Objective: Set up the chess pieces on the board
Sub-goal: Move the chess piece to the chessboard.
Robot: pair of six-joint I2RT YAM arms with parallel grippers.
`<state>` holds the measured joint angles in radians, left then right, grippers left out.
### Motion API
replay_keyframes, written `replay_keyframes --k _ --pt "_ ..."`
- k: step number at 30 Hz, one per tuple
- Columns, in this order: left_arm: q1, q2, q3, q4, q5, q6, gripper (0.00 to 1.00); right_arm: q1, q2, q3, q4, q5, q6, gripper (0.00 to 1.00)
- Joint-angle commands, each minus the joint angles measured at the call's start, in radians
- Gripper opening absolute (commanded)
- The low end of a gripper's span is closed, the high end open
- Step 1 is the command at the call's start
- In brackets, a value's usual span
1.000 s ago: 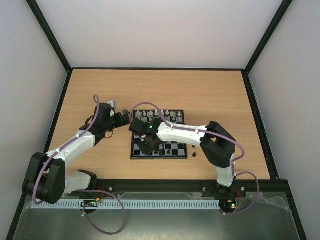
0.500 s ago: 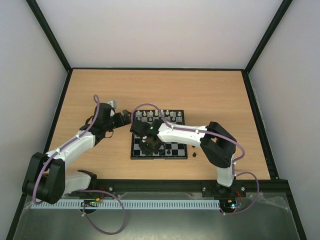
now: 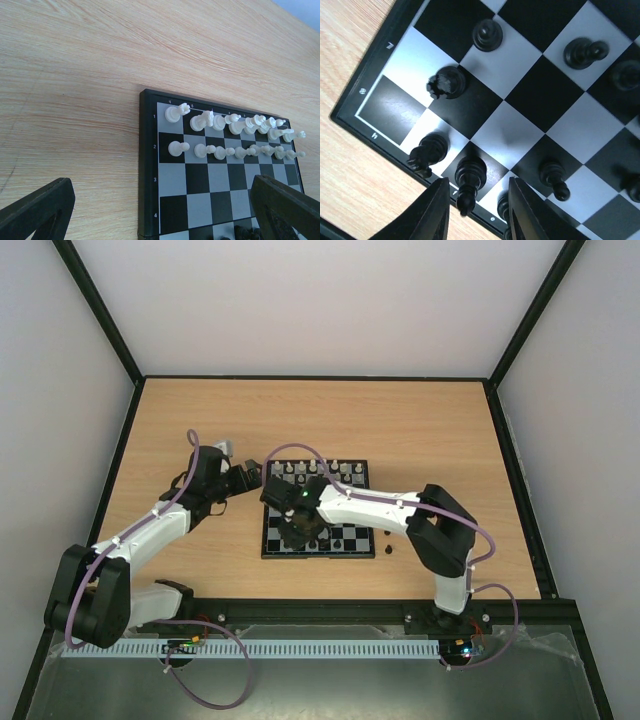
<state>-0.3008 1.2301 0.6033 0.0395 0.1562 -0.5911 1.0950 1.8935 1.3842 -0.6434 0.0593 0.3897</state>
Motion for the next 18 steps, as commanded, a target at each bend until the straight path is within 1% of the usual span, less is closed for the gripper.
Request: replay_keyframes --k 1,4,8,10,11,14,15,16,18 --pt "-0.001 -0.006 0.013 0.006 0.003 0.007 0.99 0.009 -0.087 0.06 -0.081 0.05 -0.005 0.38" --pt "-0.001 0.006 0.017 0.007 0.003 0.005 1.0 0.009 -0.139 0.076 -0.078 0.091 -0.01 0.52" --pt "-0.001 0.007 0.025 0.007 -0.006 0.005 0.99 0.005 -0.207 0.068 -0.063 0.15 -0.012 0.63" --pt "-0.001 0.0 0.029 0.005 -0.011 0.004 0.99 0.0 -0.248 0.045 -0.049 0.176 -0.01 0.65" --pt "0.0 -0.004 0.032 0.002 -0.015 0.005 1.0 -0.003 -0.271 0.029 -0.039 0.187 -0.008 0.69" --pt "-0.001 -0.021 0.032 -0.004 -0.027 0.006 0.99 -0.015 -0.349 -0.026 -0.01 0.217 0.001 0.86" --pt "0.0 -0.027 0.032 -0.004 -0.031 0.006 1.0 -0.02 -0.384 -0.047 -0.001 0.227 0.003 0.97" --pt "0.0 -0.031 0.031 -0.003 -0.033 0.005 0.99 -0.025 -0.4 -0.066 0.007 0.235 0.006 0.99" --pt "0.0 -0.033 0.03 -0.003 -0.034 0.005 0.99 -0.037 -0.453 -0.112 0.027 0.248 0.015 0.99"
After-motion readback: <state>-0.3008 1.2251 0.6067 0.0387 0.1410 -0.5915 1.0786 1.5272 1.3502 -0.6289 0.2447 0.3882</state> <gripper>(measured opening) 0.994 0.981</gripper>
